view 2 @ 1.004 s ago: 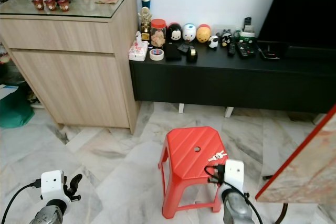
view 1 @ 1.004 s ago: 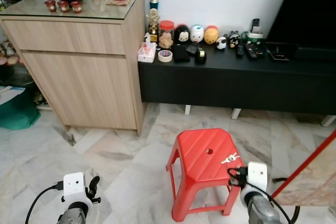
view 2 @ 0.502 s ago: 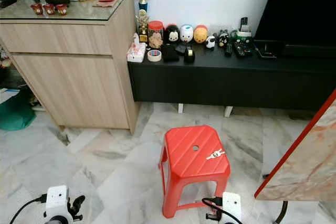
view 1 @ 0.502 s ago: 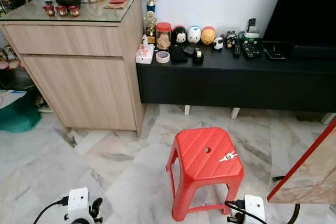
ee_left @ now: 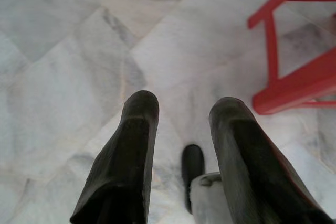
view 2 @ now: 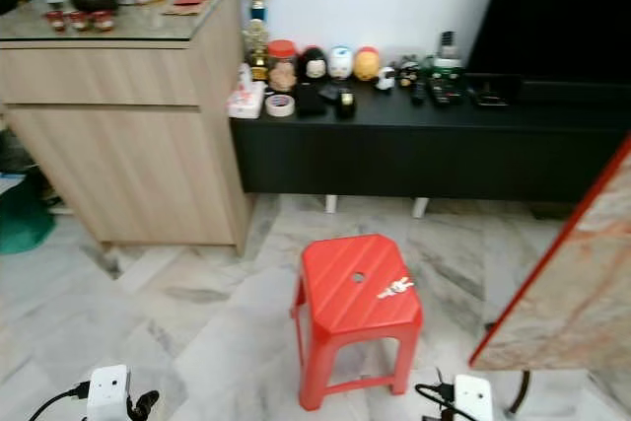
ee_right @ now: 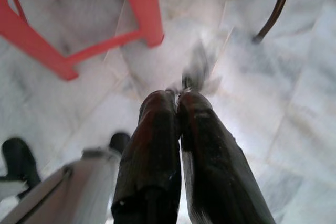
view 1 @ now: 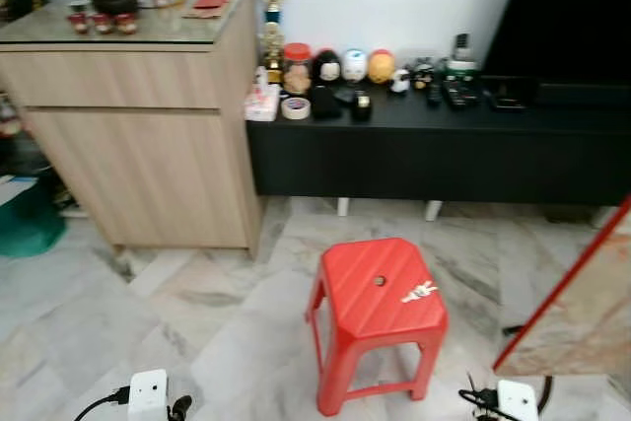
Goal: Hang keys on a hook
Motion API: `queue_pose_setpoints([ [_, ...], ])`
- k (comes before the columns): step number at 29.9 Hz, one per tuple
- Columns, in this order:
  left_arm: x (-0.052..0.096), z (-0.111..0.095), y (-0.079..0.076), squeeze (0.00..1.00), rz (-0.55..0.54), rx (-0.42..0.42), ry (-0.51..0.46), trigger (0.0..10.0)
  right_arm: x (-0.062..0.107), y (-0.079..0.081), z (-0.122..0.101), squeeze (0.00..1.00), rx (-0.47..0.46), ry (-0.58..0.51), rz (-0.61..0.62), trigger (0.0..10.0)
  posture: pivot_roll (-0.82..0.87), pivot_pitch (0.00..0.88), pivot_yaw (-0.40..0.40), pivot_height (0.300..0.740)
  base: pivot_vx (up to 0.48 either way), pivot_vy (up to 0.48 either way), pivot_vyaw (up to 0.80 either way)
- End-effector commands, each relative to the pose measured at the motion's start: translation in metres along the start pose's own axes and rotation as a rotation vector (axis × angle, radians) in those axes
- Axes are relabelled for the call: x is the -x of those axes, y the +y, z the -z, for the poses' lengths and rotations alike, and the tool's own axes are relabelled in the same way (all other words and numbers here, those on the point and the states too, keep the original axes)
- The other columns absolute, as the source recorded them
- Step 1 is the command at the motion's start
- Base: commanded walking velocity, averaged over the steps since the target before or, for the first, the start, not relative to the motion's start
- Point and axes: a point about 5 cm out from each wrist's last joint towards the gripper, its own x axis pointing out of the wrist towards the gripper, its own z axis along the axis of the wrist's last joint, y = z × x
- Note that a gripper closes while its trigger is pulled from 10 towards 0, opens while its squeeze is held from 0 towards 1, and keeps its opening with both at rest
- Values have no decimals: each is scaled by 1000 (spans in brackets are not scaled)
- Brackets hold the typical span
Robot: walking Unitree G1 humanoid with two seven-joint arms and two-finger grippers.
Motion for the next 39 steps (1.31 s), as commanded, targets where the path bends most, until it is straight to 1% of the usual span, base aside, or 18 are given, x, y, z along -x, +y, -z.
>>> queue_pose_setpoints([
  [1,2,9,0,0,5,-16,44,10000,1,0,4,0,3,14,15,10000,27,0,-19,740,0,-345,0],
  [3,3,10,2,0,0,-13,53,10000,0,6,6,0,1,22,12,10000,29,0,-20,740,0,-345,0],
  [6,3,11,3,0,-4,-14,59,10000,0,8,6,0,-3,22,13,10000,24,0,-17,740,0,-344,0],
  [7,3,11,3,0,-5,-13,61,10000,0,7,5,0,-5,20,15,10000,24,0,-18,740,0,-345,0],
  [8,3,12,4,0,-9,-11,66,10000,0,-2,1,0,-7,11,25,10000,28,0,-18,740,0,-345,0],
  [9,3,12,4,0,-9,-11,66,10000,0,-2,1,0,-7,11,25,10000,28,0,-18,740,0,-345,0],
  [10,4,13,6,0,-14,-10,73,10000,0,-10,-4,0,-9,3,34,10000,27,0,-18,740,0,-352,0],
  [11,4,14,7,0,-16,-9,78,10000,0,-15,-7,0,-11,-2,39,10000,27,0,-17,740,0,-364,0],
  [16,5,15,9,0,-24,-6,86,10000,-1,-16,-13,0,-13,-10,42,10000,30,0,-15,740,0,-365,0],
  [19,5,15,10,0,-25,-5,87,10000,-2,-12,-15,0,-14,-11,39,10000,28,0,-13,740,0,-333,0],
  [25,5,15,10,0,-20,-6,90,10000,-6,4,-29,0,-20,-30,24,10000,27,0,-7,740,0,-289,0],
  [27,5,16,10,0,-19,-7,91,10000,-6,6,-30,0,-21,-32,23,10000,25,0,-7,740,0,-330,0],
  [28,5,16,10,0,-19,-6,93,10000,-6,10,-31,0,-20,-33,19,10000,25,0,-7,740,0,-274,0],
  [30,5,17,10,0,-19,-7,94,10000,-6,11,-31,0,-19,-33,19,10000,24,0,-8,740,0,-270,0],
  [33,6,18,10,0,-19,-6,99,10000,-7,19,-28,0,-18,-28,15,10000,22,0,-8,740,0,-274,0],
  [39,6,18,10,0,-18,-2,98,10000,-6,28,-23,0,-16,-18,8,10000,26,0,-7,740,0,-277,0],
])
